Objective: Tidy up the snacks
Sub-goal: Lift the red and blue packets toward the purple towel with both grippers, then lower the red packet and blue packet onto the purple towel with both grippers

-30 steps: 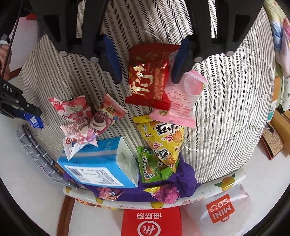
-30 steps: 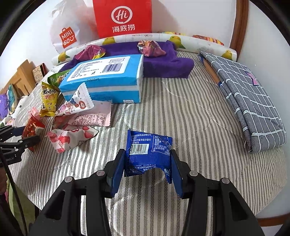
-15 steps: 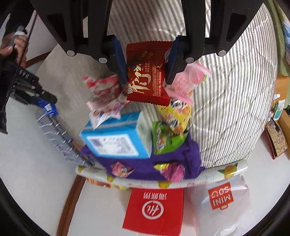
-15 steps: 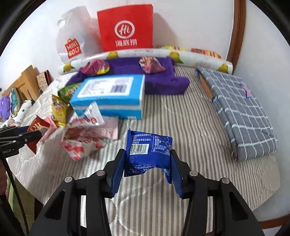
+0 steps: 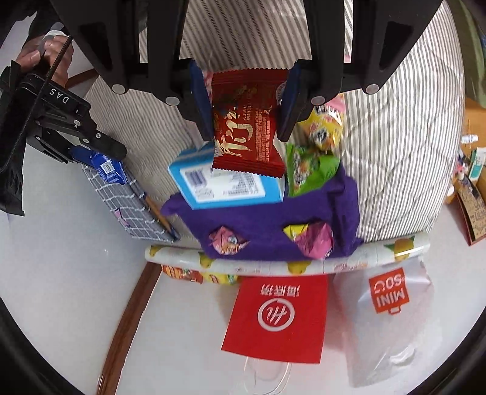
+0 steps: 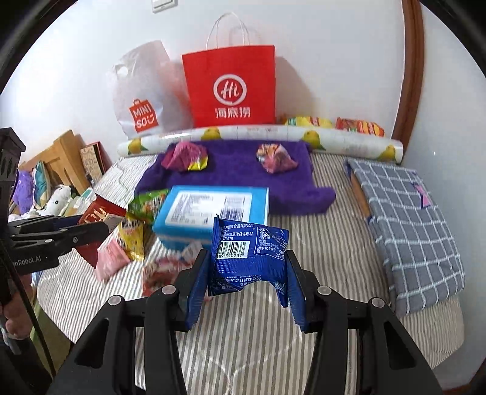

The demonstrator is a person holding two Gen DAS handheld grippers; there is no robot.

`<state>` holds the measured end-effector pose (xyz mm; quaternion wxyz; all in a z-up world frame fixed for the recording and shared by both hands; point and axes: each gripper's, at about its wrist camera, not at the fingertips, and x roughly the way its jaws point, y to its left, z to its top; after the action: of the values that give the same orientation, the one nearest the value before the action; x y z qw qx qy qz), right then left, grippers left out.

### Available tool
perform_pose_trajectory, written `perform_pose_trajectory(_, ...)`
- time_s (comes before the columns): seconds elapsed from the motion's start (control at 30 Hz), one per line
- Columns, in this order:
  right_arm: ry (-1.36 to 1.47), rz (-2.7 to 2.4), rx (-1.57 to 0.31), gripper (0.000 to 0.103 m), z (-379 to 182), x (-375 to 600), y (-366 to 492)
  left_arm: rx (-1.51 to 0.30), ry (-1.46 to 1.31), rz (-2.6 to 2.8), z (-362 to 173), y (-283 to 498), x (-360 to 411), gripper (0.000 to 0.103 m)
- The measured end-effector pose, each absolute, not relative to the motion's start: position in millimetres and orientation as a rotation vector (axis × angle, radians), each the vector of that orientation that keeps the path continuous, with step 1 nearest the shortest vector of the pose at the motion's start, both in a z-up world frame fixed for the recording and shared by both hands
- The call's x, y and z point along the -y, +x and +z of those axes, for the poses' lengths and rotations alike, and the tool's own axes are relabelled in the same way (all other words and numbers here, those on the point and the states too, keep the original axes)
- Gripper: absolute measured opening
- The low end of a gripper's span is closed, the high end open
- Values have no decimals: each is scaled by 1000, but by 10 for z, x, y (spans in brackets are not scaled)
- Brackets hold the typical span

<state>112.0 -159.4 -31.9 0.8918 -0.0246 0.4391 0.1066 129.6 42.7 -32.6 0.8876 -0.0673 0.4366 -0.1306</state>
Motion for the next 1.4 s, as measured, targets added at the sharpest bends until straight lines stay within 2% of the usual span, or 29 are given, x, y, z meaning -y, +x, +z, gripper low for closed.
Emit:
perform_pose_trajectory(0.77,-30,235,-836,47,-10,1651,2107,-837,-149,-254,101,2187,-345,40)
perform_pose_trajectory(1.4,-24,274,-802,49,-204,1582,2941,-897,-235,-157,-214,2866,-707,40)
